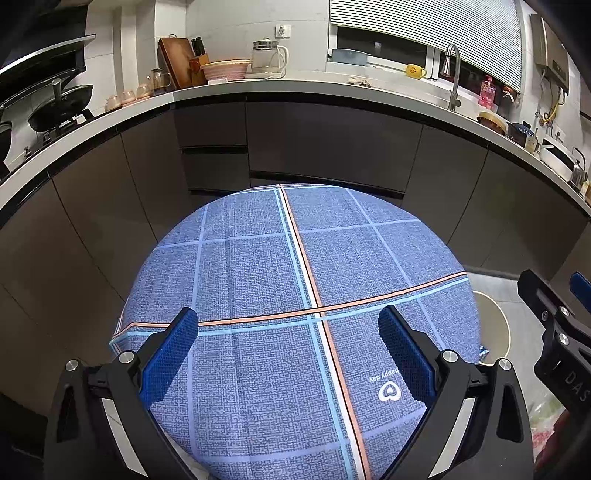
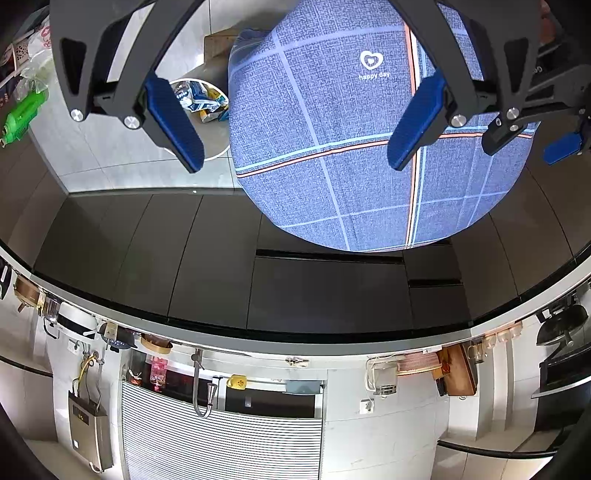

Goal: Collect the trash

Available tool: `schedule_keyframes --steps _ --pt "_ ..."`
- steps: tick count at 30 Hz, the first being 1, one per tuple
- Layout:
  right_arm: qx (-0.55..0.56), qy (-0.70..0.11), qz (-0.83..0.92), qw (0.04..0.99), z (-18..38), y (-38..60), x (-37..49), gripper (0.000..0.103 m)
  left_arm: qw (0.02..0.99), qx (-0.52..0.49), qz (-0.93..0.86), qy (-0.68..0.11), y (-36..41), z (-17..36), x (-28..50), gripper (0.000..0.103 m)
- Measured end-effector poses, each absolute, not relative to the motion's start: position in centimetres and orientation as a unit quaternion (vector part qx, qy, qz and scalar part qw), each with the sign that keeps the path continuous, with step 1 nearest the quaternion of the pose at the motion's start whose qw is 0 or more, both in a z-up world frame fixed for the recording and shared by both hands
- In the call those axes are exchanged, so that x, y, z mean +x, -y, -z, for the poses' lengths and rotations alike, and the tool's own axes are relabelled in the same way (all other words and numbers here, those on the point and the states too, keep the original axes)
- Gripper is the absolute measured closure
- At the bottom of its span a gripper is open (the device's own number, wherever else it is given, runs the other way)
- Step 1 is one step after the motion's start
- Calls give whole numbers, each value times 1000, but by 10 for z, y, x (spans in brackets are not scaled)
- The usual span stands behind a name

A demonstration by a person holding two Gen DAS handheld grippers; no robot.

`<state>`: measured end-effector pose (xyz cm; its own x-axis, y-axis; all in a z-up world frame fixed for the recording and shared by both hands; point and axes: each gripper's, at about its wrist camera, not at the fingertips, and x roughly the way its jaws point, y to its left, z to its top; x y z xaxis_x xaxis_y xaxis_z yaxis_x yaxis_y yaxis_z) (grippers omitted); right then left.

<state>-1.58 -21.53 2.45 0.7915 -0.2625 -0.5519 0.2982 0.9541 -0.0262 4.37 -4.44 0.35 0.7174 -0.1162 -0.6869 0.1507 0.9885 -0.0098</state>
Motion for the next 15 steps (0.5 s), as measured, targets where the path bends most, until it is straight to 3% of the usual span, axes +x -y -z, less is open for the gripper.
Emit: schedule_keyframes --steps 15 --pt "31 -284 153 946 -25 217 -17 3 927 25 73 -368 46 -4 43 9"
